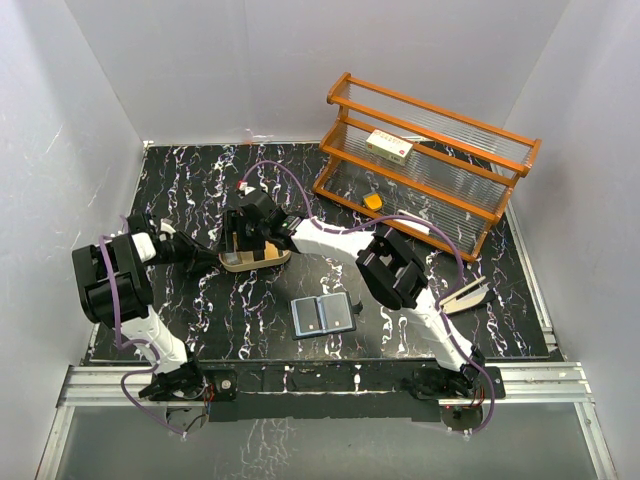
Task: Put the credit cards into the card holder
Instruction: Pick up the credit card from the storage box.
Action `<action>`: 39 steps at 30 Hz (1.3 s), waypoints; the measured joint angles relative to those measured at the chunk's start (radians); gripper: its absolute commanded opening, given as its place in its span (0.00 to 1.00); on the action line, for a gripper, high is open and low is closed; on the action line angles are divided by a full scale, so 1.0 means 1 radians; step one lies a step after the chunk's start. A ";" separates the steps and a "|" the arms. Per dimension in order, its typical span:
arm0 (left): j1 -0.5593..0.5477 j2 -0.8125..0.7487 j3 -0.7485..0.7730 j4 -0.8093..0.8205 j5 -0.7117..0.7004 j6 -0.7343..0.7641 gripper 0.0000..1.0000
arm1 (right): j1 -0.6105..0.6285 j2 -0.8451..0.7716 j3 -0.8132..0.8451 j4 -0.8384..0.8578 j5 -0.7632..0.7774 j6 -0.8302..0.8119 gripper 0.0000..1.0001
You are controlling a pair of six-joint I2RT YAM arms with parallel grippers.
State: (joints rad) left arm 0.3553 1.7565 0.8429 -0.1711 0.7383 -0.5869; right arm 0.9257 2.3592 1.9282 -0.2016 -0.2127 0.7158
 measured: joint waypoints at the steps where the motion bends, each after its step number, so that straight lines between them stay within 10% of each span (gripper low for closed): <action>1: 0.000 0.003 0.000 0.001 0.001 0.000 0.20 | -0.001 0.000 0.000 -0.002 0.000 0.000 0.57; 39: -0.010 0.023 0.014 -0.028 -0.012 0.023 0.21 | -0.017 -0.025 -0.060 0.018 0.037 0.018 0.20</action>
State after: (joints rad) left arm 0.3450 1.7790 0.8566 -0.1993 0.7265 -0.5644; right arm 0.9085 2.3344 1.8687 -0.1841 -0.1753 0.7334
